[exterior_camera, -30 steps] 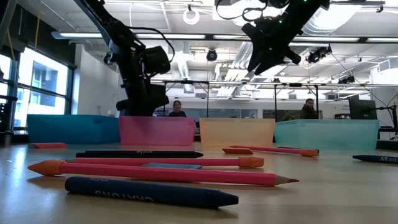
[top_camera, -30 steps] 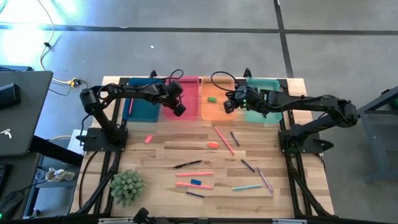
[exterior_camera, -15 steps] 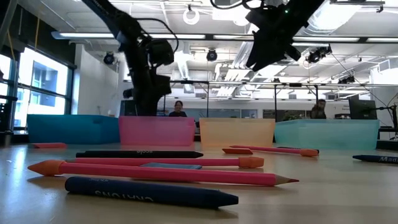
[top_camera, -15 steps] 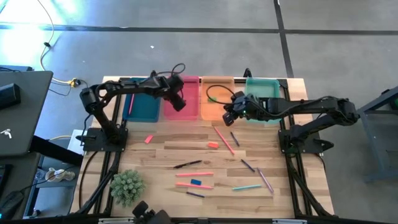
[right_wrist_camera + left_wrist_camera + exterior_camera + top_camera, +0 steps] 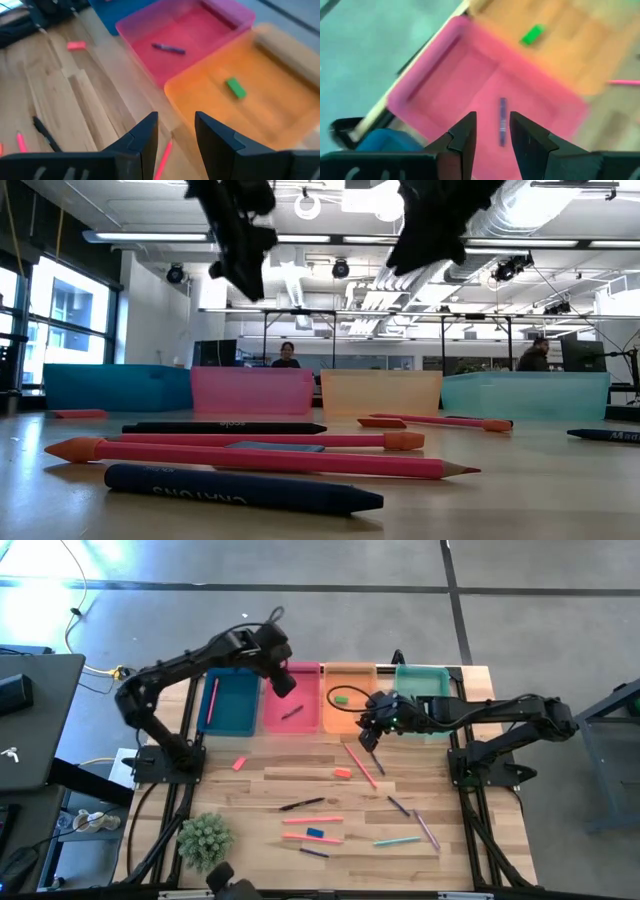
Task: Sort crayons/erasers/pens/pencils in bins
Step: Put the orange eraser into the orange bin
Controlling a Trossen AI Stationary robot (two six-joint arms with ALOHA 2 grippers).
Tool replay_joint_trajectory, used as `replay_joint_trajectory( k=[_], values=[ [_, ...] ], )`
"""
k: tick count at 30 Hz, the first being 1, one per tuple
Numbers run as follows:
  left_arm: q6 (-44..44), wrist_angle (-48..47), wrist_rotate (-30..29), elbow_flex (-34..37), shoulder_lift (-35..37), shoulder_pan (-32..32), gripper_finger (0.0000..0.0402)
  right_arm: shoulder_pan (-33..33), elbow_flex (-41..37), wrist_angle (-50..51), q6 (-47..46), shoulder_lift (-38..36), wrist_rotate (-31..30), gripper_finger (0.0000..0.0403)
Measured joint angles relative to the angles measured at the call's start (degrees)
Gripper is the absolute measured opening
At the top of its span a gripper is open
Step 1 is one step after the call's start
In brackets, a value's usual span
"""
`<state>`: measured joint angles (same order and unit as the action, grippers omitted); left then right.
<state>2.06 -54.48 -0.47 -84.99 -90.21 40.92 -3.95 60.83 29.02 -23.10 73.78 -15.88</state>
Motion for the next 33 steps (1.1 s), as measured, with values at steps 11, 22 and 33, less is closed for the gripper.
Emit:
replay_joint_trajectory(
  k=[11,22,33],
  values=[
    [13.11,1.00,1.51,15.50,15.28,-5.54,0.0104,-0.04,5.15,0.39,6.72,0.00,2.61,0.0122],
    [29.89,7.62,1.05,29.48,23.14,-17.40,0.0104,0.83,5.17,-1.58,8.16,0.07,7.85,0.0122],
    [39.11,6.25,-3.27,31.01,23.69,-27.08,0.0104,5.66,5.26,-1.20,9.98,6.99,7.63,0.0122]
  ],
)
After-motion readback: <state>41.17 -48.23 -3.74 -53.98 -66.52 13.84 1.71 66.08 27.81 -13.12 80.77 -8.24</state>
